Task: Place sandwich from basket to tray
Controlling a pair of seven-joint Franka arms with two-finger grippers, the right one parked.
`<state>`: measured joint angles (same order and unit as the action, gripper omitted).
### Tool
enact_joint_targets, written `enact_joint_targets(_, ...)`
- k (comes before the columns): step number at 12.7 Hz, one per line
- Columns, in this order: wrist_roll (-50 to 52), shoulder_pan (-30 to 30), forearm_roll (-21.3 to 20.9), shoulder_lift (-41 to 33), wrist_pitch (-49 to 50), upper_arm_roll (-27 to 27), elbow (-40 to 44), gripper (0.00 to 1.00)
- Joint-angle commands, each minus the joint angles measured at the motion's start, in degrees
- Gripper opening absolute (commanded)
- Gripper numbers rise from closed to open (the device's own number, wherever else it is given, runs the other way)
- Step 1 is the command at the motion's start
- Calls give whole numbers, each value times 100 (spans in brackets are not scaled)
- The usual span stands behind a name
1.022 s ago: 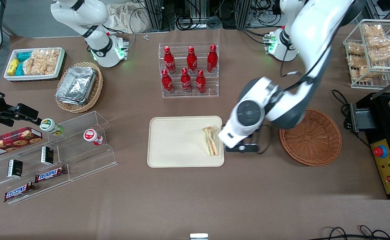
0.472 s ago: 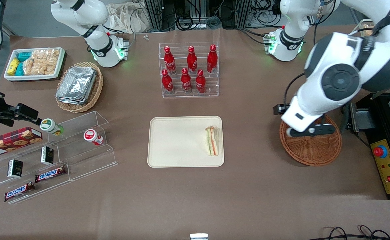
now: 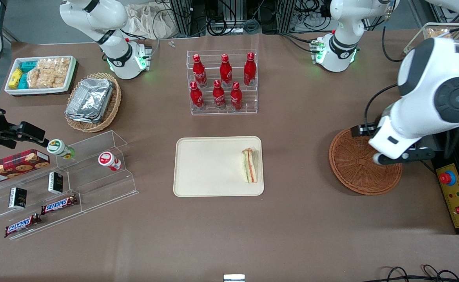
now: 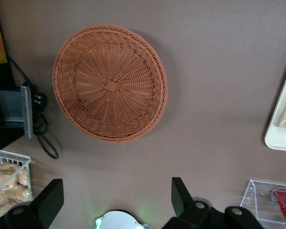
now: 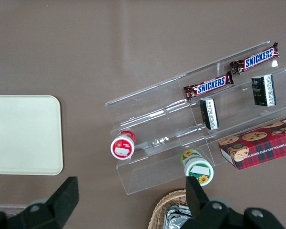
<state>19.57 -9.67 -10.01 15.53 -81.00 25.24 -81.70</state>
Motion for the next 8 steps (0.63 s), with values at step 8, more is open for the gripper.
enact_joint_targets(8, -2150, 1292, 694, -586, -170, -2973, -109, 100)
